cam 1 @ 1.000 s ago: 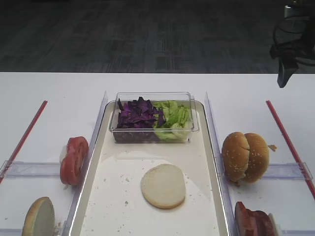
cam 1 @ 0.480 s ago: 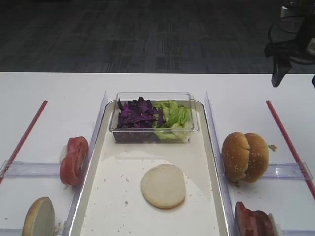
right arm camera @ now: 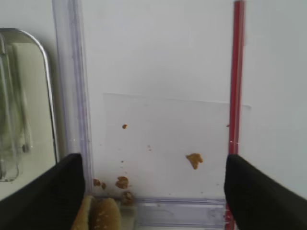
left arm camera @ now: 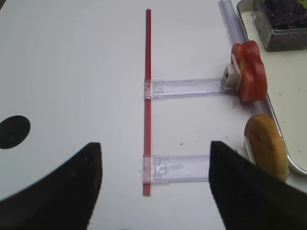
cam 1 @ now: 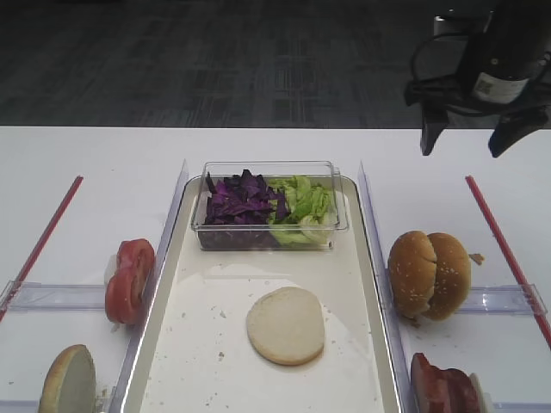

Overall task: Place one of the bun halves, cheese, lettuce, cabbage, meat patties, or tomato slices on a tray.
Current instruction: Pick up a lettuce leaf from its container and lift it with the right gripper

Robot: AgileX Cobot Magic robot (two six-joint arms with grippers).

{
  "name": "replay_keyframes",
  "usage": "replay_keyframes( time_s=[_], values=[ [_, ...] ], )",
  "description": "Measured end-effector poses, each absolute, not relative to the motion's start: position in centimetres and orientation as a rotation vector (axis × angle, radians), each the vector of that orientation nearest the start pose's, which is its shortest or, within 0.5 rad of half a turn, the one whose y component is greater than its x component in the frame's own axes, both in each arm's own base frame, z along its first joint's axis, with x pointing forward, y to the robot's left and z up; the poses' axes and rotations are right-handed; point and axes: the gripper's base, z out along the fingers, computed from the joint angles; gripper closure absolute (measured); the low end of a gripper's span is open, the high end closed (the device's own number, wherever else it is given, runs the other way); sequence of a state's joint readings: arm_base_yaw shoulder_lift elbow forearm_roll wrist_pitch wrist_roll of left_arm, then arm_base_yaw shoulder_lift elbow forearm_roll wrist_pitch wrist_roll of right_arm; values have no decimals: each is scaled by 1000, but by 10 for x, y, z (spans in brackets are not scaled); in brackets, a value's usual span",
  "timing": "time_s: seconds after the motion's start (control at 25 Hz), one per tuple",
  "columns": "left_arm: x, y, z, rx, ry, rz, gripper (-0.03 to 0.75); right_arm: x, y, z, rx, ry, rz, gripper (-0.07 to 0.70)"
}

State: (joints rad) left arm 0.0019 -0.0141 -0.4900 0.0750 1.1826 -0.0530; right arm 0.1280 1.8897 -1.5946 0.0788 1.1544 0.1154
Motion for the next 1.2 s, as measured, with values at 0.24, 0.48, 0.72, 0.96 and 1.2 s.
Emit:
replay_keyframes(
  time_s=[0.24,0.48,0.72,0.96,1.2],
  values=[
    [-12,6,265,-69,2159,62,277,399,106,257,-44,2937,176,18],
    [-12,6,265,-69,2159,62,277,405,148,255,-83,2950,198,18],
    [-12,6,265,-69,2159,62,277,405,179,245,-117,2967,193,25],
    [-12,6,265,-69,2159,62,277,410,206,235,-157,2965,189,52],
    [-12,6,265,-69,2159,62,277,414,222,231,-163,2948,199,53]
  ],
)
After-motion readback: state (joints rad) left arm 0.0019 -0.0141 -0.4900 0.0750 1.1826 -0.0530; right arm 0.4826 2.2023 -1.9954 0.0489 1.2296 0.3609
